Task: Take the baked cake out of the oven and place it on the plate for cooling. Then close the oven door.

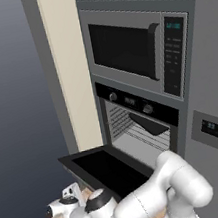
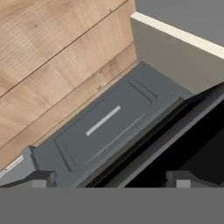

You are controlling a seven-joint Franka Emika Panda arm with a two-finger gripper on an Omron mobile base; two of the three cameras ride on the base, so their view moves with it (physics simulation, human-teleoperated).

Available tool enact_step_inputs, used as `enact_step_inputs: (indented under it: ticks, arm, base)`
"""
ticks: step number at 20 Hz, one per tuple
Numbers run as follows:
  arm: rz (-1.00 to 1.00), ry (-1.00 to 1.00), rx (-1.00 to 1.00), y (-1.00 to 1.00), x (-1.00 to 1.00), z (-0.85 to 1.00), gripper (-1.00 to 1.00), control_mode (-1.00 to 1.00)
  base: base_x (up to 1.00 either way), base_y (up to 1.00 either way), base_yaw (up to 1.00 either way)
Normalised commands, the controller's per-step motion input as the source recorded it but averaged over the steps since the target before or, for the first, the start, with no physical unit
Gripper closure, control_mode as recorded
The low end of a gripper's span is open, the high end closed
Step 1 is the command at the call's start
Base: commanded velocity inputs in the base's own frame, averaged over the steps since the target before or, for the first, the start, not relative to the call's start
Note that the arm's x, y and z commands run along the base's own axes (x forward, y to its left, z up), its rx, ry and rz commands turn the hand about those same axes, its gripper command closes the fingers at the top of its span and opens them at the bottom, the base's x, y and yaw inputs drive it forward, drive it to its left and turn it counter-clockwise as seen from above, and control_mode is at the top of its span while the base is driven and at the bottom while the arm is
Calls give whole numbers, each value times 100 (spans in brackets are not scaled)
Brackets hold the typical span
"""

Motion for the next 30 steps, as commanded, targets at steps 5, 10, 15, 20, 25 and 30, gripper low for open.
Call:
enact_step_inputs:
  ticks: [5, 10, 15, 20, 25, 30]
  arm:
    - [-37, -1, -45, 52, 0, -100, -100, -100]
    - [-37, -2, -53, 40, 0, -100, -100, -100]
    - [-32, 0, -57, 41, 0, -100, -100, -100]
    - [-29, -4, -60, 46, 0, -100, -100, -100]
    - [-36, -27, -73, 29, 0, -63, -100, -100]
    - [-38, -26, -77, 6, 13, -8, -100, -100]
  base:
    - [0, 0, 0]
    - [0, 0, 0]
    - [0, 0, 0]
    - [0, 0, 0]
    - [0, 0, 0]
    - [0, 0, 0]
